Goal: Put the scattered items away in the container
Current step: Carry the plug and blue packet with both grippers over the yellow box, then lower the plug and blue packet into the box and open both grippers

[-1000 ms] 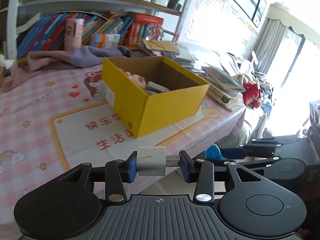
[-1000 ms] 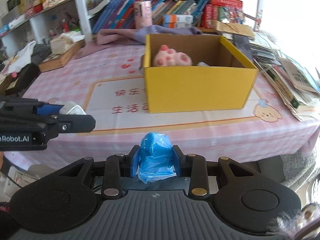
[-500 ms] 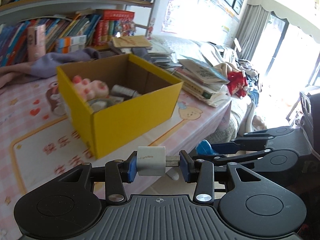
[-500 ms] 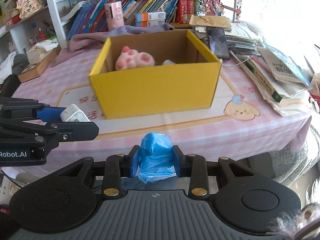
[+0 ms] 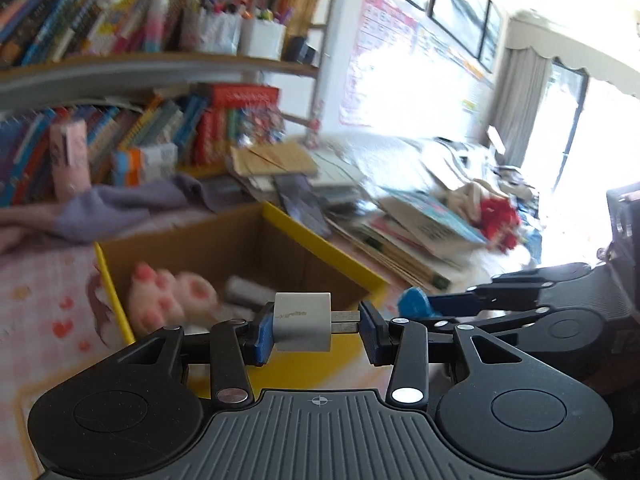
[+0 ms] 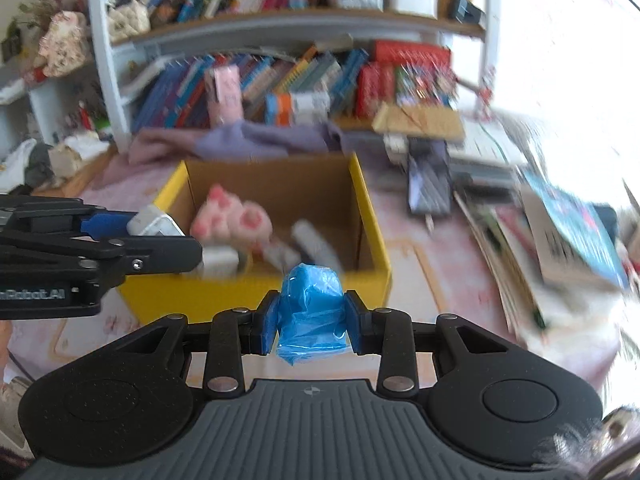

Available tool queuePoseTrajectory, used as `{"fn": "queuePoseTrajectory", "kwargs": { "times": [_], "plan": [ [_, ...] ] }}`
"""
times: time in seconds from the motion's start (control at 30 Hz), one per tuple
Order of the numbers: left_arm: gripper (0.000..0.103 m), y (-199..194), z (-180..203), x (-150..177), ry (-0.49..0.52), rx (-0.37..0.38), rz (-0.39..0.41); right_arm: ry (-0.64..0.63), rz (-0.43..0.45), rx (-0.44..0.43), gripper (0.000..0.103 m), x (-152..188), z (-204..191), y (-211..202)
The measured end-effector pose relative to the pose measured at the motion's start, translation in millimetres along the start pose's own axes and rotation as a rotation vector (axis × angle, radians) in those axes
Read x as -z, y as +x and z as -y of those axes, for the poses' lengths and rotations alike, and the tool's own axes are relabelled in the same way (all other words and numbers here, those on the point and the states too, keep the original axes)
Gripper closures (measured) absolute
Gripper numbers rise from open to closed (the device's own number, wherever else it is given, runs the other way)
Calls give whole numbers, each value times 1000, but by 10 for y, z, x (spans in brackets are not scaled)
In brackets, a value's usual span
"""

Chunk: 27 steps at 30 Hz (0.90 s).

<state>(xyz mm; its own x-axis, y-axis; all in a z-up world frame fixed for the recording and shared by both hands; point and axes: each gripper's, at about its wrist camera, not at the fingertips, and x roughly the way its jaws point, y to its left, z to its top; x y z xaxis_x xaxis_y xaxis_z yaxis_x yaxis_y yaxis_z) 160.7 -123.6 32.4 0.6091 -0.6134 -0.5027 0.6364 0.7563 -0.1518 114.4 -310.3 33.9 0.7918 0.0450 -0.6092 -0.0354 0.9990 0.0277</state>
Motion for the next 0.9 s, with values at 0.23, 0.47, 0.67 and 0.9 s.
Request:
{"fn": "queuePoseTrajectory", "kwargs": {
  "times": [0.23, 0.47, 0.67, 0.9],
  "plan": [
    [62, 414, -244, -250, -30, -131, -34, -149, 28, -104, 71, -411, 68, 598],
    [62, 984, -461, -274, -57, -210, -165, -309, -72, -179, 71, -508, -26, 1374],
    [61, 1200, -524, -217, -63, -254, -244, -353, -153, -212, 70, -517, -97, 1710],
    [21, 1154, -518, -280, -65, -336, -190, -327, -124, -244, 48, -539, -24, 1681]
  ]
}}
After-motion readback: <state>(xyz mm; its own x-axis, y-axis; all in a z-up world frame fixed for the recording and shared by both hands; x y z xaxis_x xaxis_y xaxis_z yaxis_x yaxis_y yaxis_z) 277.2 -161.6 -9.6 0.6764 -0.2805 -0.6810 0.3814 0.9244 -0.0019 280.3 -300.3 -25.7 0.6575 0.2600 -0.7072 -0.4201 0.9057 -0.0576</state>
